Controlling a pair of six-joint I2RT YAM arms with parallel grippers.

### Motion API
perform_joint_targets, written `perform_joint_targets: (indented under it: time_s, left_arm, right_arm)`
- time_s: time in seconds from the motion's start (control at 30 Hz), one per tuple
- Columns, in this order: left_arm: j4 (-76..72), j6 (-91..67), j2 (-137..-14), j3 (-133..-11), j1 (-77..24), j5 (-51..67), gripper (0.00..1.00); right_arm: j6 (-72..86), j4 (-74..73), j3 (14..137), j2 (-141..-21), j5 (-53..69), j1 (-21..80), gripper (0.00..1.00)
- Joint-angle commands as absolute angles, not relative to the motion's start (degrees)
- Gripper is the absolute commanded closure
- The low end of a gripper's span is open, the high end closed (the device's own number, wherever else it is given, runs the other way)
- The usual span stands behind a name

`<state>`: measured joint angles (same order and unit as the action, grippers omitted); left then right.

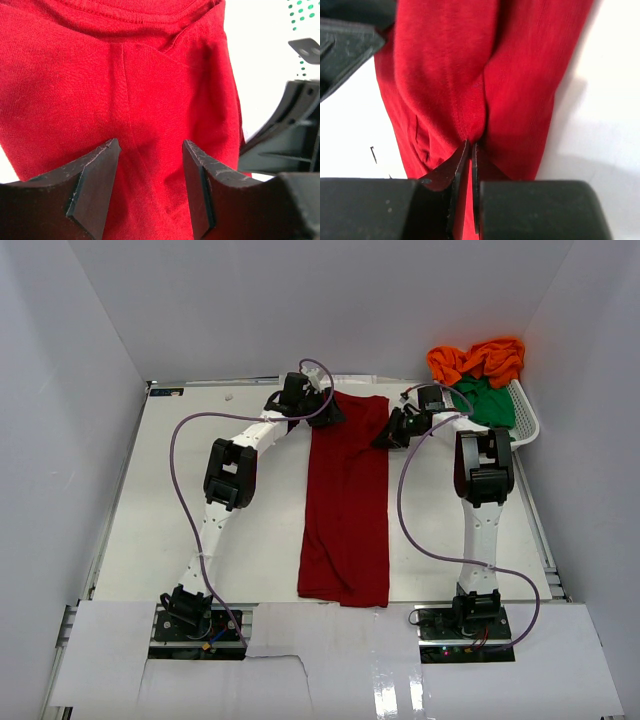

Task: Fold and stack the t-shirts
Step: Rotate the tshirt 90 degrees

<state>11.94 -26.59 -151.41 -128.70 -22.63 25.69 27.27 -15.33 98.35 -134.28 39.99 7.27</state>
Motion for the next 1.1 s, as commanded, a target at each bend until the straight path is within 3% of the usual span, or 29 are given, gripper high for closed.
perform_joint_targets:
  time_s: [0.0,0.93,1.0,1.03,1.07]
  left_arm:
    - [13.9,-24.5,-151.3,-129.4,-23.1,22.6,0.35]
    - [16.6,-22.9,-152.8,-131.8,-24.2,20.5,0.32]
    - [16.7,-22.7,-152.8,-131.9,-24.3,20.1,0.32]
    - [16.9,-22.5,-152.8,-132.0,-24.3,20.0,0.32]
    - [17.0,-22.4,-152.8,-132.0,-24.3,19.9,0.32]
  right_arm:
    - [25.8,-15.7,95.9,-128.2,38.7,7.6,0.91]
    - [25.8,-12.1,77.6,-115.8,34.0,8.6,0.85]
    - [26.1,-11.7,77.3,-115.8,34.5,8.6,0.75]
    - [26.4,-11.3,77.3,-115.8,34.0,8.6,0.58]
    - [26.4,-11.3,77.4,-115.8,33.8,8.6,0.54]
